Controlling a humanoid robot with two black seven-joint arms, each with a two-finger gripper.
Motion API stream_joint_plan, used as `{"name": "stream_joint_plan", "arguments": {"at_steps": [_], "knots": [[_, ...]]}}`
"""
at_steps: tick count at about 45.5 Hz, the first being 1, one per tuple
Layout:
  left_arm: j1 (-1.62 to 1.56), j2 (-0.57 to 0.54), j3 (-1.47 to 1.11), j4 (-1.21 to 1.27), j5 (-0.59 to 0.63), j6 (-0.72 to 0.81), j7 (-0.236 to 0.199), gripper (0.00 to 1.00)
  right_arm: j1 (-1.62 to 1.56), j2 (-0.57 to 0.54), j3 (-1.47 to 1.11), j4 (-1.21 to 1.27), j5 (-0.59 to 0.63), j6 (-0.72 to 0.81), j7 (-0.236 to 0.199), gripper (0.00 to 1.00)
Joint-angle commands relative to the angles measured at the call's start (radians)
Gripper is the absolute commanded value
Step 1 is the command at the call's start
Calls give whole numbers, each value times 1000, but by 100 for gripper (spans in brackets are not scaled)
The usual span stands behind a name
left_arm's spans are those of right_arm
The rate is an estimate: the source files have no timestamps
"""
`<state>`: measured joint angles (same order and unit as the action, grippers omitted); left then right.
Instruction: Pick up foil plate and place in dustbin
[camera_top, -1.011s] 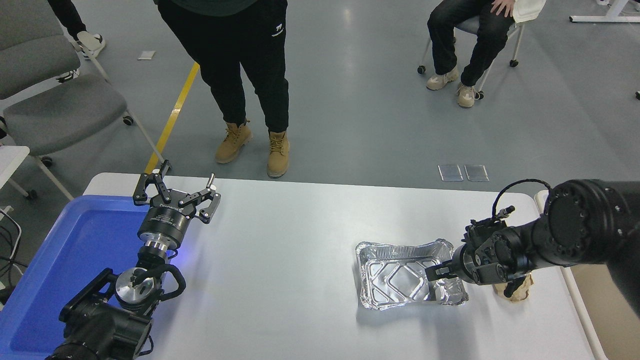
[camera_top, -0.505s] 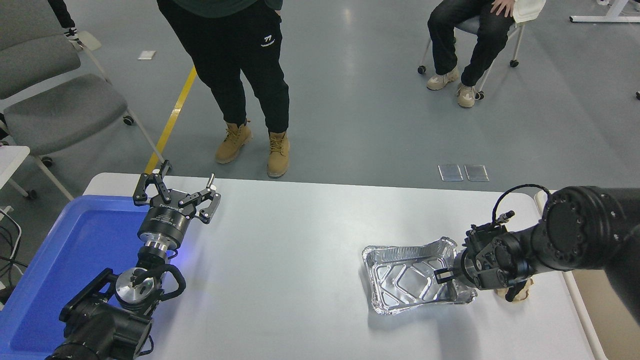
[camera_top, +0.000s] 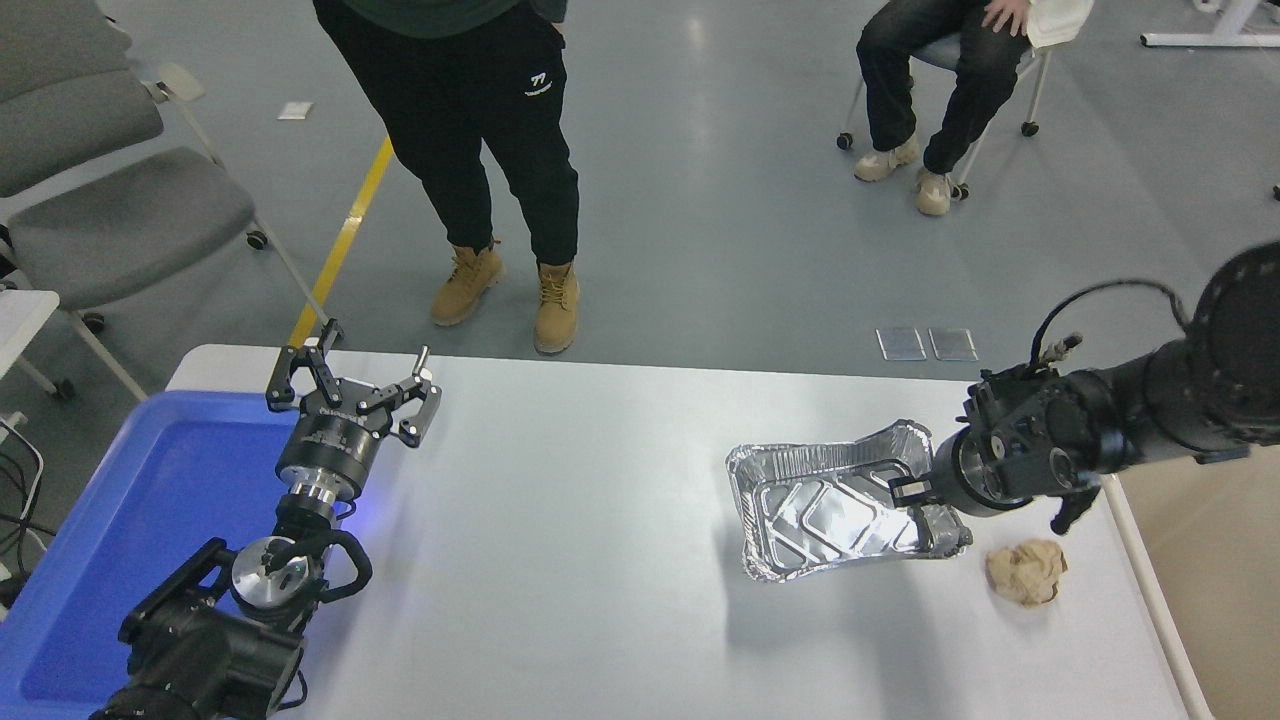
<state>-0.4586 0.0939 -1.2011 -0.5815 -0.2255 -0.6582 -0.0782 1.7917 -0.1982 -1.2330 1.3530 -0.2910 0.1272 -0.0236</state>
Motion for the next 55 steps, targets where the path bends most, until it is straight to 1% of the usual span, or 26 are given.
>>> {"name": "stream_joint_plan", "arguments": {"at_steps": [1,14,18,24,31,33,34,35,38,42,48,55], "knots": [[0,0,0,0,0,0,0,99,349,-96,9,160,-17,192,1,0],[0,0,0,0,0,-1,0,99,618,-133,21,153,-17,491,-1,0],[0,1,0,0,0,0,0,99,638,-167,21,146,-17,508,-1,0],[0,0,0,0,0,0,0,99,646,-253,7,120,-22,500,-7,0],[0,1,0,0,0,0,0,99,609,-394,4,-40,-23,457,-13,0],[0,0,0,0,0,0,0,99,569,-435,6,-119,-22,447,-13,0],[0,0,0,0,0,0,0,99,502,-479,16,-235,-13,427,-13,0],[0,0,0,0,0,0,0,99,471,-501,24,-285,-10,418,-12,0],[0,1,0,0,0,0,0,99,361,-558,56,-431,0,378,-12,0],[0,0,0,0,0,0,0,99,192,-616,167,-613,1,316,-12,0],[0,1,0,0,0,-1,0,99,-73,-641,377,-825,1,229,-12,0],[0,0,0,0,-2,0,0,99,-392,-618,622,-1055,39,178,-12,0]]}}
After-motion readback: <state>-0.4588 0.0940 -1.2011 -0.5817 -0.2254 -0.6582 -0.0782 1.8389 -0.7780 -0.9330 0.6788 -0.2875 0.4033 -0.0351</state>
